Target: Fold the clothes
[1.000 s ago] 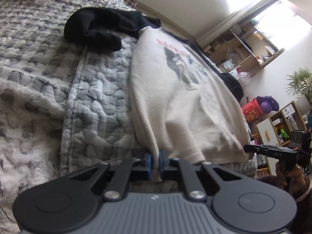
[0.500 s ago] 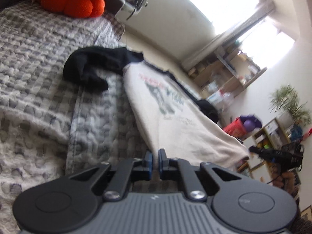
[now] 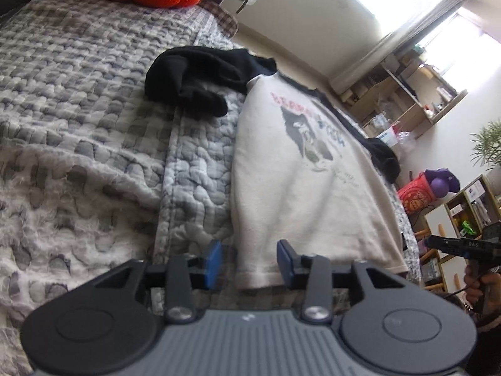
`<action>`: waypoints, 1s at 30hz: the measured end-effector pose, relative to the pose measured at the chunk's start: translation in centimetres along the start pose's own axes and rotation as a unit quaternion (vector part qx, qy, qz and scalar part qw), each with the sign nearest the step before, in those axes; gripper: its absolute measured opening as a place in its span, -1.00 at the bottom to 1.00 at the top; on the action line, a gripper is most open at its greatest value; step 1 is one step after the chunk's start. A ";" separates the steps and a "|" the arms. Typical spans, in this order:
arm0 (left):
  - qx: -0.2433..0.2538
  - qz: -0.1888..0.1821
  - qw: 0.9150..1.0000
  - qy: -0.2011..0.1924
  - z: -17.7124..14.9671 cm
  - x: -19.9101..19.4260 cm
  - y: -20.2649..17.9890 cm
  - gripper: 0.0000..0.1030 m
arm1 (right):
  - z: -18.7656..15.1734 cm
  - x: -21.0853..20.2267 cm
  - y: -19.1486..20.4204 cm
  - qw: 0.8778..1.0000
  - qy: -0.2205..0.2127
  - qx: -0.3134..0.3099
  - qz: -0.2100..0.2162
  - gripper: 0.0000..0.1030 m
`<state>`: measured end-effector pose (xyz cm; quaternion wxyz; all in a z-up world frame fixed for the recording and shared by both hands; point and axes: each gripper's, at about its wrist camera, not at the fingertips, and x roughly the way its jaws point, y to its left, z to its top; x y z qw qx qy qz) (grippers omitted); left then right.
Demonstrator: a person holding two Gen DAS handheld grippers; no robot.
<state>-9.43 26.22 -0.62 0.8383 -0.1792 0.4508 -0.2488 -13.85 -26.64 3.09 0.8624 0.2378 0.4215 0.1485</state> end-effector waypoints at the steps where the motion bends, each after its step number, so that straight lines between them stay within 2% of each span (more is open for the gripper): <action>1: 0.000 -0.003 1.000 -0.001 0.0 -0.1 -0.1 -0.14 | -0.1 0.2 0.1 1.000 -0.004 -0.005 -0.005 0.46; 3: -0.001 -0.004 1.000 -0.002 0.0 -0.1 0.0 -0.12 | -0.2 0.4 0.5 1.000 -0.012 -0.020 -0.011 0.49; 12: -0.010 -0.011 1.000 0.005 0.0 0.7 1.0 -0.17 | -1.0 3.7 1.6 0.999 0.016 -0.049 -0.019 0.49; 14: -0.006 -0.013 1.000 0.017 -0.3 1.1 0.8 -0.31 | -1.4 4.5 1.7 0.998 0.029 -0.052 -0.019 0.44; 18: 0.007 -0.006 0.999 0.038 -0.8 2.4 -0.1 -0.62 | -2.4 5.7 2.1 0.996 0.055 -0.065 -0.021 0.11; 20: 0.015 -0.001 0.999 0.048 -1.0 3.1 -0.6 -0.81 | -2.6 5.9 2.5 0.994 0.057 -0.081 -0.037 -0.15; 22: 0.025 0.003 0.998 0.049 -1.1 3.3 -1.3 -0.84 | -2.5 5.6 2.5 0.994 0.055 -0.084 -0.041 -0.85; 24: 0.034 -0.013 0.998 0.042 -1.1 2.4 -2.1 -0.84 | -2.1 4.5 2.3 0.996 0.048 -0.071 -0.029 -0.87; 30: 0.061 -0.061 0.996 0.023 -1.2 -0.2 -4.8 -0.85 | -1.2 -0.5 3.5 0.993 0.007 -0.108 -0.041 -0.89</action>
